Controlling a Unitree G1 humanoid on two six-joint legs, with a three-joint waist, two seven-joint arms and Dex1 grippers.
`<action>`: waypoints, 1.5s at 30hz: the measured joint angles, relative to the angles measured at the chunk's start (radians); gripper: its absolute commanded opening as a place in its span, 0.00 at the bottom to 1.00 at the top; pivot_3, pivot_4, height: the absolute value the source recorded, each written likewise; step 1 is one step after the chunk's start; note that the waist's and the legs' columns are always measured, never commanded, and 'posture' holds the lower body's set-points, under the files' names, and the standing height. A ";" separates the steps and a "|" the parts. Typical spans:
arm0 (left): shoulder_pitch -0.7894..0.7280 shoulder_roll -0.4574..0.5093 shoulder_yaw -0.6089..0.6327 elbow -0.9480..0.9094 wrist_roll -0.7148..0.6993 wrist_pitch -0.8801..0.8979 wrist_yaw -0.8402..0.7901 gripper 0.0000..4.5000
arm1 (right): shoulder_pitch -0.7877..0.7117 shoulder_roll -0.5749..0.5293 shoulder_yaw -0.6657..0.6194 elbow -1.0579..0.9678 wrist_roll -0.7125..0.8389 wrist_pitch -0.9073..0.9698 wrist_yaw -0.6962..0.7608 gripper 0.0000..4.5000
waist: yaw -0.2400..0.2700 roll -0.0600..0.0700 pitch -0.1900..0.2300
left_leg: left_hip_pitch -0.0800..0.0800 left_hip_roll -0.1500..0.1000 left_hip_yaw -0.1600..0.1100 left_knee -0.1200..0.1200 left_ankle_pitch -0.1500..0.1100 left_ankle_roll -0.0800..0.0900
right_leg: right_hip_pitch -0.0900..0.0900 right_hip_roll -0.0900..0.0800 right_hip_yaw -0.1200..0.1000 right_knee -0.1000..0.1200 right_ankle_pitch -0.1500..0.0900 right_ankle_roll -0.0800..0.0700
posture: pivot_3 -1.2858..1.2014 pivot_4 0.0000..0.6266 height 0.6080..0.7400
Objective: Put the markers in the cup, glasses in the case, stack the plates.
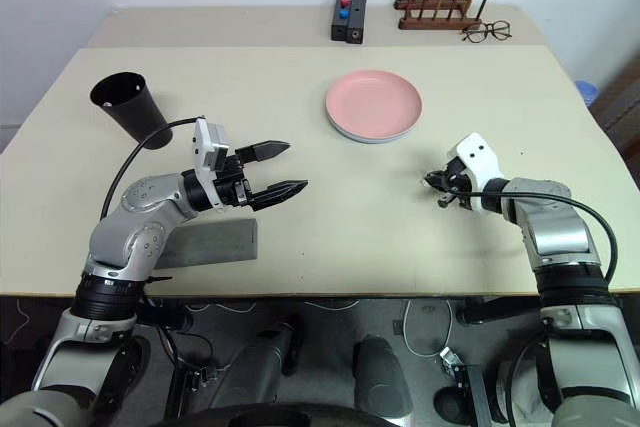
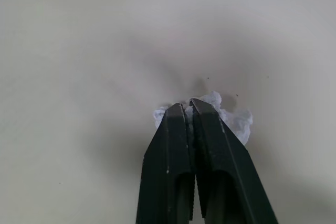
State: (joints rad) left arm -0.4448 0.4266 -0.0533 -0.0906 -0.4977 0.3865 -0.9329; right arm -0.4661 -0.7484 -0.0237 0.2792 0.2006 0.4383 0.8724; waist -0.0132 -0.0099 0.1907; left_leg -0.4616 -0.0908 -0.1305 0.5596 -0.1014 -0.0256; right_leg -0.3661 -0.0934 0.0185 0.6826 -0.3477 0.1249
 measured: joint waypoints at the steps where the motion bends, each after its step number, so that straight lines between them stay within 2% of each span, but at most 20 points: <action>1: 0.000 0.000 0.000 0.000 0.000 0.000 0.001 1.00 | -0.011 0.001 -0.004 -0.008 0.009 0.012 0.000 0.02 | 0.000 0.000 0.000 | 0.000 0.000 0.000 0.000 0.000 0.000 | 0.000 0.000 0.000 0.000 0.000 0.000 | 0.52 0.24 1.00; 7: -0.005 -0.011 0.000 0.011 0.006 -0.006 0.012 1.00 | -0.218 0.056 -0.070 -0.065 0.080 0.065 -0.056 0.02 | -0.005 0.001 0.000 | 0.000 0.001 0.000 -0.001 0.000 0.000 | -0.001 0.000 0.000 0.000 0.000 0.000 | 0.52 0.24 1.00; 9: -0.012 -0.022 0.002 0.022 0.007 -0.008 0.020 1.00 | -0.294 0.112 -0.070 -0.039 0.076 0.039 -0.094 0.02 | -0.004 0.000 0.000 | 0.000 0.000 0.000 -0.001 0.000 0.000 | -0.001 0.000 0.000 0.000 0.000 0.000 | 0.52 0.24 1.00; 14: -0.040 -0.033 0.004 0.058 0.053 -0.049 0.051 1.00 | -0.423 0.275 0.019 0.189 -0.023 -0.110 -0.187 0.02 | -0.003 0.000 0.000 | 0.000 0.000 0.000 -0.001 0.000 -0.001 | -0.001 0.003 0.000 0.000 0.000 0.000 | 0.52 0.24 1.00; 18: -0.040 -0.034 0.007 0.072 0.095 -0.085 0.090 1.00 | -0.463 0.345 0.033 0.368 -0.054 -0.222 -0.231 0.02 | -0.001 0.000 0.000 | 0.000 0.000 -0.001 -0.001 0.001 -0.001 | -0.001 0.003 0.000 0.001 0.000 0.000 | 0.52 0.24 1.00; 21: -0.039 -0.034 0.011 0.075 0.121 -0.112 0.129 1.00 | -0.483 0.371 0.025 0.450 -0.053 -0.260 -0.228 0.19 | -0.005 0.000 0.000 | 0.000 0.000 -0.001 -0.001 0.001 -0.001 | -0.001 0.004 0.001 0.002 0.000 0.000 | 0.52 0.24 1.00; 25: -0.026 -0.033 0.024 0.075 0.139 -0.121 0.159 1.00 | -0.485 0.379 0.025 0.510 -0.054 -0.294 -0.204 0.61 | -0.007 0.000 0.000 | 0.000 0.000 -0.001 -0.001 0.001 -0.001 | -0.002 0.004 0.001 0.002 0.000 0.000 | 0.52 0.24 1.00; 28: -0.010 -0.033 0.029 0.075 0.140 -0.120 0.165 1.00 | -0.485 0.370 0.024 0.516 -0.063 -0.320 -0.204 0.97 | -0.007 0.000 0.000 | 0.000 0.000 -0.001 -0.001 0.001 -0.001 | -0.002 0.004 0.001 0.003 0.000 0.000 | 0.52 0.24 1.00; 30: -0.009 -0.033 0.030 0.075 0.140 -0.121 0.168 1.00 | -0.483 0.353 0.016 0.512 -0.058 -0.330 -0.182 0.99 | -0.005 0.000 0.000 | 0.000 0.000 -0.001 -0.001 0.001 -0.001 | -0.002 0.004 0.001 0.003 0.000 0.000 | 0.52 0.24 1.00; 36: 0.006 -0.030 0.041 0.058 0.109 -0.111 0.140 1.00 | -0.268 0.236 -0.130 0.171 0.154 -0.186 -0.017 0.99 | 0.000 0.000 0.000 | 0.000 0.000 -0.002 -0.001 0.001 -0.001 | -0.001 0.004 0.001 0.002 0.000 0.000 | 0.52 0.24 1.00; 42: 0.063 0.008 0.051 0.017 0.028 -0.099 0.029 1.00 | 0.043 0.023 -0.233 -0.269 0.380 0.062 0.146 0.99 | -0.005 0.001 0.000 | 0.000 0.001 -0.001 -0.002 0.000 -0.001 | -0.002 0.002 0.002 0.002 0.000 -0.001 | 0.52 0.24 1.00; 45: 0.081 0.072 0.104 0.012 -0.053 -0.065 -0.057 1.00 | 0.216 -0.096 -0.280 -0.450 0.454 0.145 0.235 0.99 | -0.005 0.001 0.000 | 0.000 0.002 0.000 -0.001 0.000 0.000 | -0.002 0.001 0.002 0.001 -0.002 -0.003 | 0.52 0.24 1.00</action>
State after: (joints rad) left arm -0.3634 0.4986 0.0505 -0.0790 -0.5510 0.3213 -0.9903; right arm -0.2498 -0.8441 -0.3041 -0.1713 0.6543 0.5837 1.1073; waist -0.0182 -0.0087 0.1909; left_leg -0.4621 -0.0892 -0.1304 0.5583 -0.1018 -0.0259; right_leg -0.3682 -0.0927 0.0201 0.6836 -0.3494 0.1216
